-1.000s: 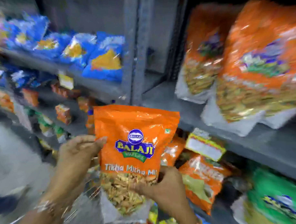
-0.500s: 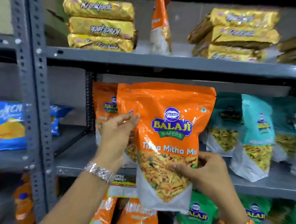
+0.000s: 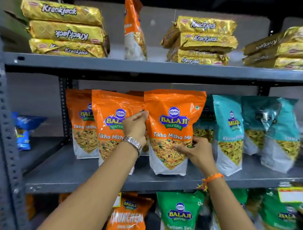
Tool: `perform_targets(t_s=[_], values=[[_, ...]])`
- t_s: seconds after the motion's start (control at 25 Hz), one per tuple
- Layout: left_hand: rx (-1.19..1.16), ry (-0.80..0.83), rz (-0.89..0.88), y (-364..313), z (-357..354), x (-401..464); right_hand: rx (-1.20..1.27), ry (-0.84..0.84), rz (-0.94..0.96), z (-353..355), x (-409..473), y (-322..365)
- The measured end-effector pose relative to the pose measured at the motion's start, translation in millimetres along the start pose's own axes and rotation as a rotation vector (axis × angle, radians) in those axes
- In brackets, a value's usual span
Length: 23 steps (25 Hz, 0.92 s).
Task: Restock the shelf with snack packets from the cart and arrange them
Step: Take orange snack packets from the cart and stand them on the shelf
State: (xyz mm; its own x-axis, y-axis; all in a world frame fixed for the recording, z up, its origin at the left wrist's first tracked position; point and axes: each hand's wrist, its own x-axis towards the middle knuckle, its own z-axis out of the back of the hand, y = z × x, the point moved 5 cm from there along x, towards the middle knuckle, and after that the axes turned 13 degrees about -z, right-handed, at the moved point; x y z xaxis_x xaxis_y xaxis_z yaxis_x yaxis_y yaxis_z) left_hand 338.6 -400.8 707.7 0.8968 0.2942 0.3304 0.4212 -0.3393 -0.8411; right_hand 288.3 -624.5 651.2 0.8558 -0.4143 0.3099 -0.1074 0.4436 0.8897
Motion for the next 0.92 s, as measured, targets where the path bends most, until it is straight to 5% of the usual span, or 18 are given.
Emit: perform_targets(t_s=[0.28, 0.76, 0.92], values=[[0.21, -0.098, -0.075, 12.2, -2.6, 2.9, 0.014, 0.043, -0.024, -10.9, 18.9, -19.7], [0.354, 0.119, -0.331, -11.8, 16.4, -26.4, 0.016, 0.032, -0.091, -8.4, -5.9, -18.4], [0.315, 0.007, -0.46, -26.4, 87.8, -27.3, 0.002, -0.338, 0.072, -3.5, -57.7, 14.4]])
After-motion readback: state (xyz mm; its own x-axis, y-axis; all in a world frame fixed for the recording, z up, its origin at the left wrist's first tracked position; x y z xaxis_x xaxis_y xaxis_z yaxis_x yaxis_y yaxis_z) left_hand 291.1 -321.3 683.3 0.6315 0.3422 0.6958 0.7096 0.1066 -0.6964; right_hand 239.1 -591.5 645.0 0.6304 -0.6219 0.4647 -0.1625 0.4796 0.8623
